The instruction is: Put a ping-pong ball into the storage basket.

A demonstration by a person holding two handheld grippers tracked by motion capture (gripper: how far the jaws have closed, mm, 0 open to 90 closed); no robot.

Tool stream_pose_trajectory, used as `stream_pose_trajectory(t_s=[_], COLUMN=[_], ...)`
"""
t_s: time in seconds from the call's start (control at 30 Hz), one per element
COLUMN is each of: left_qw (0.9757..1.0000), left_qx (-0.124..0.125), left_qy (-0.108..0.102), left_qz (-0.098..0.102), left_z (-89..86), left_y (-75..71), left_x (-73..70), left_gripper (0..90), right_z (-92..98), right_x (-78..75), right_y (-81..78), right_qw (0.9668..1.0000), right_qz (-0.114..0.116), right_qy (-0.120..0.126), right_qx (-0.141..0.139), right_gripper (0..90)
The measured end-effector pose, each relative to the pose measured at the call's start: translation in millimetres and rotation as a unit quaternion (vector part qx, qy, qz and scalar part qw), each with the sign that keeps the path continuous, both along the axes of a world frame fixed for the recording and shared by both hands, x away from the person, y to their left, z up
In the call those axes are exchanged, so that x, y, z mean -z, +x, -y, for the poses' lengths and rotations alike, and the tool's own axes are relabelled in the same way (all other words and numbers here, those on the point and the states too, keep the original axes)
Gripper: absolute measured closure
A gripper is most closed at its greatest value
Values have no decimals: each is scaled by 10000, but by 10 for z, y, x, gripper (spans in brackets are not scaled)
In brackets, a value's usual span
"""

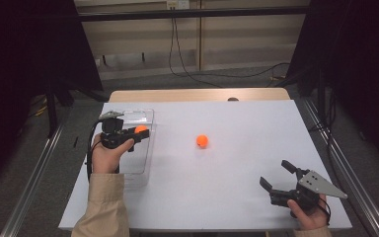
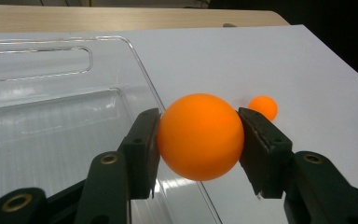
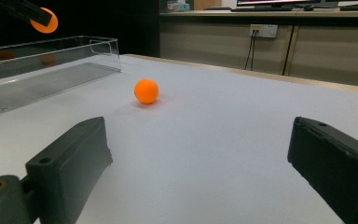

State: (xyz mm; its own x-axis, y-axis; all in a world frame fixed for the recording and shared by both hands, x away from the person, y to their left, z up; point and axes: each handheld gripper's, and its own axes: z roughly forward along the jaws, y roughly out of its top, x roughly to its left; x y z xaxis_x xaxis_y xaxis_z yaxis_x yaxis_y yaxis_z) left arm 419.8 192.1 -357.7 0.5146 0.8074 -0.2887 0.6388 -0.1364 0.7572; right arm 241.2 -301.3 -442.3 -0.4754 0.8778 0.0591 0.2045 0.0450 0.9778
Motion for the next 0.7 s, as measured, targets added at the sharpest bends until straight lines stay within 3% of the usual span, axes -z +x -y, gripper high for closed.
stream_pose_trajectory(t_s=[0.37,0.7], left_qw=[9999,9998], left_qx=[-119,-188], left_qy=[-30,103], left_qz=[-20,-62], left_z=[-45,-86], left_y=[17,34], left_x=[38,72], left_gripper=[508,507], right_z=[0,1], right_x=[-1,-1], right_y=[0,-1], right_qw=[10000,10000], right_qz=[3,2], right_qy=[-2,-1], right_qx=[-2,-1], right_gripper=[47,47])
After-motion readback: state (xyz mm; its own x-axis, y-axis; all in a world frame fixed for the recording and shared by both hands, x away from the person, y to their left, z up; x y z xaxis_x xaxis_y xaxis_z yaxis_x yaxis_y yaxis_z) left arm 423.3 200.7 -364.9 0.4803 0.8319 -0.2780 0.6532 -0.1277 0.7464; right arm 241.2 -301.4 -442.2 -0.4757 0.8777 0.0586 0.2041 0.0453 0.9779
